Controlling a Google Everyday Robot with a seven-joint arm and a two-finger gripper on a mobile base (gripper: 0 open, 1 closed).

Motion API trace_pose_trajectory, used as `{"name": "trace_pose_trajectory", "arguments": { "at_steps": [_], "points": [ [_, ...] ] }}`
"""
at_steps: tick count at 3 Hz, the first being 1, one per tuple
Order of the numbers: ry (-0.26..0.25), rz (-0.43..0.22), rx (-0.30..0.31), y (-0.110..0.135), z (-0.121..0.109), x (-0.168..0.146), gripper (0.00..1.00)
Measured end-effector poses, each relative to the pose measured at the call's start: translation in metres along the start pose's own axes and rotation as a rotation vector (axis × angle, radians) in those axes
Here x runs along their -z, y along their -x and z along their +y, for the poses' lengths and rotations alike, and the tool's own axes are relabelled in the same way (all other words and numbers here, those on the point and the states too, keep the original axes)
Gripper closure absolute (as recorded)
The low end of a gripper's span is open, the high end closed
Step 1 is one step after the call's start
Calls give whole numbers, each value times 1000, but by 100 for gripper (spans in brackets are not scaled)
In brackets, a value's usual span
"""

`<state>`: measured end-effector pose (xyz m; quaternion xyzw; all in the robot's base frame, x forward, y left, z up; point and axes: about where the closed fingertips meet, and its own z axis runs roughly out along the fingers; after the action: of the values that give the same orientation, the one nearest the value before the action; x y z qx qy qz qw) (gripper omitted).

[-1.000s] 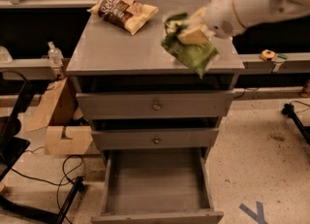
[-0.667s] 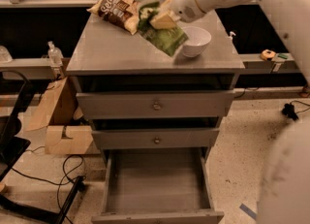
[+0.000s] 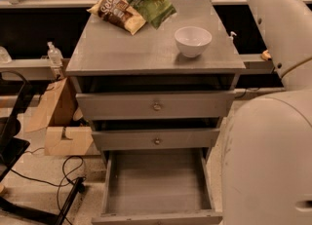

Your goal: Pick green jalapeno chip bag from bottom drawer and place on counter

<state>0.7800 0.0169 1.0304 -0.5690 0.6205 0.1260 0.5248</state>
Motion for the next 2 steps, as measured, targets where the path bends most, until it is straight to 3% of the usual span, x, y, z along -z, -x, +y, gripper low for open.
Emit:
{"name": "trace_pose_trajectory", "arguments": {
  "at_steps": [1, 2],
  "points": [
    [1, 43, -14, -12, 1, -18, 100],
    [-27, 59, -30, -26, -14, -54, 100]
  ]
}}
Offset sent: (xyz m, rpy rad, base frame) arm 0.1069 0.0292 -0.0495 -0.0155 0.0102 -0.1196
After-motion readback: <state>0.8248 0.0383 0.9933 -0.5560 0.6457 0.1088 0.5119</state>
